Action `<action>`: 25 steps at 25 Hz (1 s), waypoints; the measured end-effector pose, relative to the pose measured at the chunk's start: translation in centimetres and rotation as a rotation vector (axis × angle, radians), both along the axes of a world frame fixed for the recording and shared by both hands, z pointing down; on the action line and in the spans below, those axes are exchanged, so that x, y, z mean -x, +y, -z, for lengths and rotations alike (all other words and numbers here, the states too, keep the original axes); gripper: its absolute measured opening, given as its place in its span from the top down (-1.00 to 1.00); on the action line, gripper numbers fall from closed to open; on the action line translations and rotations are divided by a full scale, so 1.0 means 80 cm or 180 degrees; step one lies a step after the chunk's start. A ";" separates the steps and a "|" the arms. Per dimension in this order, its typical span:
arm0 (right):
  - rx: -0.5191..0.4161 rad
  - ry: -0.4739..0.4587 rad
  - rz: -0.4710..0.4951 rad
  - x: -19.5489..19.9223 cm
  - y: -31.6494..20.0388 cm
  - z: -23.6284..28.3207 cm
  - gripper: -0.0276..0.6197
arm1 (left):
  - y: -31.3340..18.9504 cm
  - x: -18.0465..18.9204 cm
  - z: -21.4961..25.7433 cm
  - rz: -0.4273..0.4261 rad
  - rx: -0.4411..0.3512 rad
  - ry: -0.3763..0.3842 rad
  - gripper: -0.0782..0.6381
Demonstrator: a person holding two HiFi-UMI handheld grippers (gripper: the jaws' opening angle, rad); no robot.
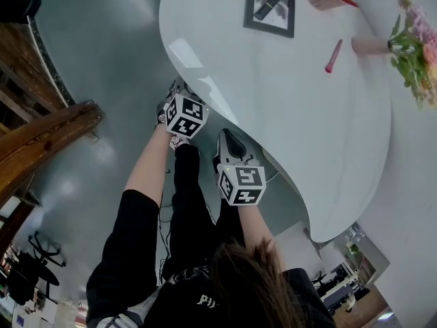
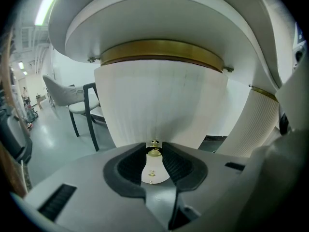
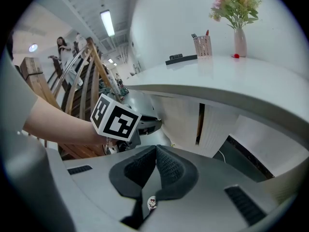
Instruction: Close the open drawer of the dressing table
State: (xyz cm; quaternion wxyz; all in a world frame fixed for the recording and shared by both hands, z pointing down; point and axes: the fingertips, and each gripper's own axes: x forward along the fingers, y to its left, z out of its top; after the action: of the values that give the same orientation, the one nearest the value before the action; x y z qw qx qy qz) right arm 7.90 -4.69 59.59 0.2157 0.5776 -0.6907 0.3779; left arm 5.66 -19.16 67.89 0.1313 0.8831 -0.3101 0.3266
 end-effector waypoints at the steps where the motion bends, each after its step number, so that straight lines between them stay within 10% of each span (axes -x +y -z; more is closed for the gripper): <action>1: 0.0001 0.0001 -0.0012 0.000 -0.001 -0.001 0.83 | -0.001 -0.001 0.000 0.0004 -0.0002 0.0004 0.45; 25: 0.0001 0.0001 -0.0087 0.012 -0.013 -0.015 0.83 | -0.005 -0.010 0.000 -0.0085 -0.0153 0.0116 0.45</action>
State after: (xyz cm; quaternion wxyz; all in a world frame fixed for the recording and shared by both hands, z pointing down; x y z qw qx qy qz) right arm 6.97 -5.73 60.82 0.2107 0.5871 -0.6826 0.3808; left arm 6.49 -19.57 67.90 0.1112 0.8960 -0.3035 0.3046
